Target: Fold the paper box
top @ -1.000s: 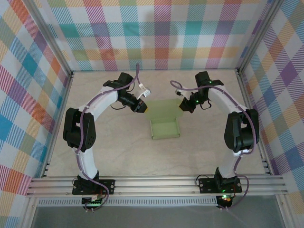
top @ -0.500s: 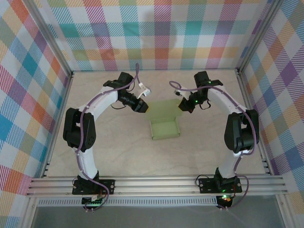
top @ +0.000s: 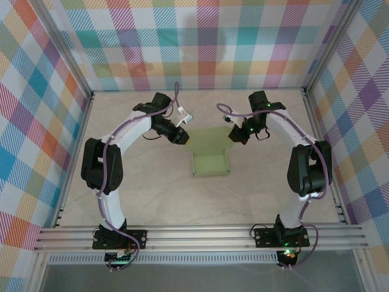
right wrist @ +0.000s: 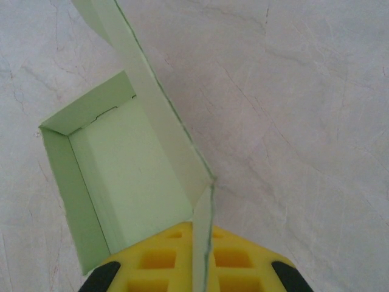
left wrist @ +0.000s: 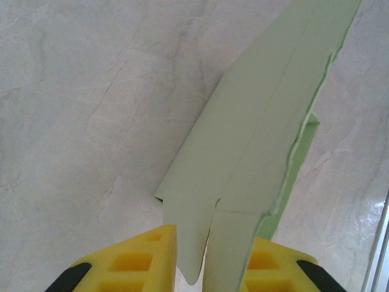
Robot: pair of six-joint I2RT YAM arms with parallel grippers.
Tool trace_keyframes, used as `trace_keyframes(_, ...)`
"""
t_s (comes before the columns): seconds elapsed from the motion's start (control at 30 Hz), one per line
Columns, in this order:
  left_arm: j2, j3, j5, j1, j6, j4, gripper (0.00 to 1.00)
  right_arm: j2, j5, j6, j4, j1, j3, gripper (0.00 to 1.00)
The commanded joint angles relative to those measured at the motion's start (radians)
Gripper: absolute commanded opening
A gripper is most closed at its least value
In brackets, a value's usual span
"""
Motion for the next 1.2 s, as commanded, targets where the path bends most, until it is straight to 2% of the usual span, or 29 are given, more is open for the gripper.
trace_keyframes(0.0,0.005,0.009,-0.004,-0.007,-0.001,-0.005,0.19,-0.03,-0.029,-0.005,0.001,0.009,0.008,0.0)
trace_keyframes(0.13,0.009,0.009,0.011,-0.007,-0.005,-0.001,0.03,-0.03,-0.031,-0.002,0.001,0.009,0.009,0.0)
trace_keyframes(0.2,0.008,0.007,0.018,-0.008,-0.008,0.007,0.0,-0.031,-0.031,0.004,0.004,0.009,0.008,0.0)
trace_keyframes(0.47,-0.019,-0.013,-0.034,-0.036,-0.088,0.073,0.0,-0.09,0.074,0.141,0.13,0.036,-0.046,0.0)
trace_keyframes(0.8,-0.033,-0.017,-0.241,-0.098,-0.266,0.159,0.0,-0.194,0.287,0.454,0.349,0.109,-0.153,0.0)
trace_keyframes(0.93,-0.046,-0.016,-0.287,-0.116,-0.327,0.181,0.0,-0.247,0.394,0.572,0.455,0.152,-0.24,0.0)
trace_keyframes(1.17,-0.08,-0.052,-0.331,-0.136,-0.475,0.277,0.0,-0.322,0.596,0.672,0.578,0.266,-0.363,0.0)
